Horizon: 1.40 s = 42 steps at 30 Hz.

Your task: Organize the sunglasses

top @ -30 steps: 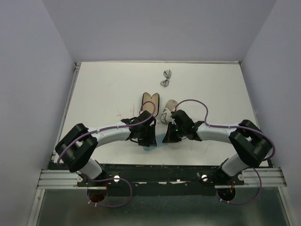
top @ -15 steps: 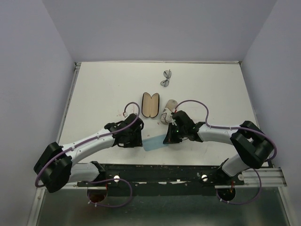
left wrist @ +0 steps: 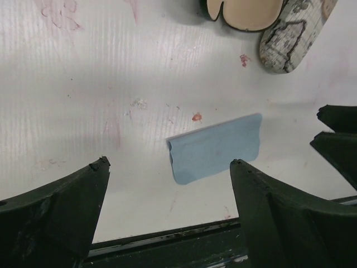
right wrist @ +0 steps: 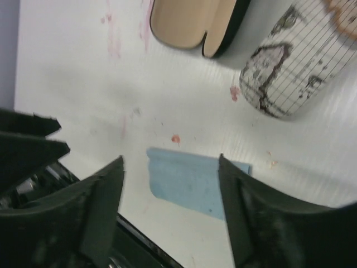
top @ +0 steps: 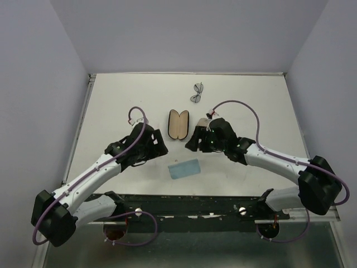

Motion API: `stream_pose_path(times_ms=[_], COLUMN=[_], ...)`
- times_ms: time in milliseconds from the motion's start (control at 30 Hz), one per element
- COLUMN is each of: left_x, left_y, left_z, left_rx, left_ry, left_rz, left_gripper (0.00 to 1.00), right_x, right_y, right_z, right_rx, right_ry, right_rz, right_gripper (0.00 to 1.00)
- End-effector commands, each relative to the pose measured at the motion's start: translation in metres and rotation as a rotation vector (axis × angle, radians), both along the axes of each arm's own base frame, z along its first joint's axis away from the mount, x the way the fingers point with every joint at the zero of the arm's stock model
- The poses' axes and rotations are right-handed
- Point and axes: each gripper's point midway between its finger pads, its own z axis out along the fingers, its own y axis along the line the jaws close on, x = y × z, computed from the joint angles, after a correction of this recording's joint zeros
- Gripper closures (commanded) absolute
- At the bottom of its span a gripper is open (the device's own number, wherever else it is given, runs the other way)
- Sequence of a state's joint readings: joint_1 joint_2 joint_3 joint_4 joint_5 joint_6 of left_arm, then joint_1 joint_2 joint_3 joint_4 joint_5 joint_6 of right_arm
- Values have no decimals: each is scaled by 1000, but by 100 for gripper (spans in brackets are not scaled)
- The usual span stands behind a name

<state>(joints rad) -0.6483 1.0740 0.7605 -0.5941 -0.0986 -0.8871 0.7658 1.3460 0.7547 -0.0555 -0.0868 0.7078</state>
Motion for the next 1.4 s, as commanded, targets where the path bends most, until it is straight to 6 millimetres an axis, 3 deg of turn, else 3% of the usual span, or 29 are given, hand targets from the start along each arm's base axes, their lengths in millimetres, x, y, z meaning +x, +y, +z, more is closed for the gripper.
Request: stream_pose_path(times_ms=[0,67,167,267,500,633,933,1167,1367], left_x=[8,6,3,-2,-8,-8,-5,-4,-7], left_y=[21,31,45,51,60,57,57,67,75], left_z=[18,17,11,3,-10,-15,-21,-19,-17], left_rx=[-15,-13,-7,-20,-4,-10,21,57,66], left_ry=[-87,-96,-118,-134,-140,-133,-118,-117,-139], left_rz=[88,122,187,205,216,201,183,214,234], left_gripper=[1,1,1,1,1,1,1,1,1], right_x=[47,64,94,120,161,169,176,174,167], right_y=[-11,-12,-11,2,8,21,23,43,68], right_z=[25,25,19,14,-28,-45,-68,-66,-57], right_rx=[-66,-97,-120,-155,-210,-207,-276,-230,-184], right_ry=[-138,-150,-146,-165,-80,-48,-40,-81,-170], right_rz=[-185,-244,-338,-319,-321,-270,-205,-60,175], right_gripper=[19,12,11,11,16,19,39,56,71])
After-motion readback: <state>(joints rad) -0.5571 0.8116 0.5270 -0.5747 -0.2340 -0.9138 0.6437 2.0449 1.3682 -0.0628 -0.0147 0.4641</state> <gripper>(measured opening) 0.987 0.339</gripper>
